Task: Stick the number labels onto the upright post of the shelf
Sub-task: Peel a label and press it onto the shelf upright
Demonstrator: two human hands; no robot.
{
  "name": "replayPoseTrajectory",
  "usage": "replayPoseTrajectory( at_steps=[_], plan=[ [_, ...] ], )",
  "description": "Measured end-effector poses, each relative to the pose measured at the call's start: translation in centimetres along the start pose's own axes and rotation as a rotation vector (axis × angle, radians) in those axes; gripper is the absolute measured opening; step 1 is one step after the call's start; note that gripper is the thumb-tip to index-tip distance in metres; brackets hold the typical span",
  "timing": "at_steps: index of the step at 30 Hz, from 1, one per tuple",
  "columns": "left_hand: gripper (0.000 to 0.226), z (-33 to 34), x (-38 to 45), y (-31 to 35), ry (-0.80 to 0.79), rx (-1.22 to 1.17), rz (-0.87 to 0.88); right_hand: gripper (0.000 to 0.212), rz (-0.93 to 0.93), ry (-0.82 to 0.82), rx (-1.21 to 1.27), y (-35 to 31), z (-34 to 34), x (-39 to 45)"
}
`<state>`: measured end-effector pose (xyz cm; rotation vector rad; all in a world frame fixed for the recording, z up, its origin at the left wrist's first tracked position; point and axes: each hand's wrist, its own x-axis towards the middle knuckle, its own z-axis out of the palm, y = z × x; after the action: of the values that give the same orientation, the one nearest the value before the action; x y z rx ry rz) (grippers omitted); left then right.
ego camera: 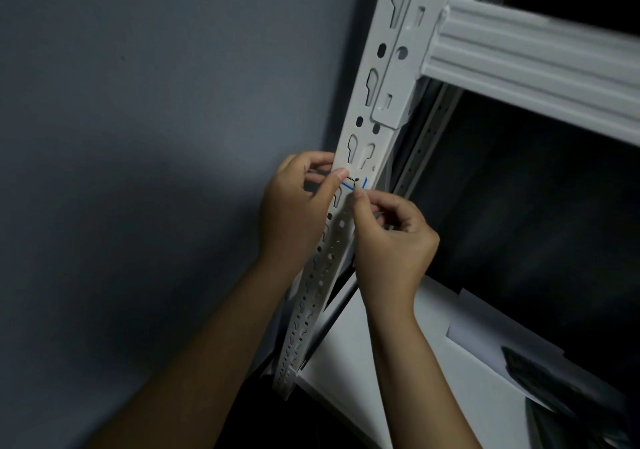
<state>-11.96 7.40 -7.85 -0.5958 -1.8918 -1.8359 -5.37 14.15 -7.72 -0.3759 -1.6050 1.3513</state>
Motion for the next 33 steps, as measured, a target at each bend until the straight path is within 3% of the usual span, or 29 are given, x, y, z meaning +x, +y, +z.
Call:
replayPoseTrajectory(
  at_steps=[33],
  plan=[
    [0.018, -0.01, -0.53, -0.23, -0.013, 0.005, -0.021, 0.018, 0.079, 0.028, 0.046, 0.79, -0.67, -0.54]
  ],
)
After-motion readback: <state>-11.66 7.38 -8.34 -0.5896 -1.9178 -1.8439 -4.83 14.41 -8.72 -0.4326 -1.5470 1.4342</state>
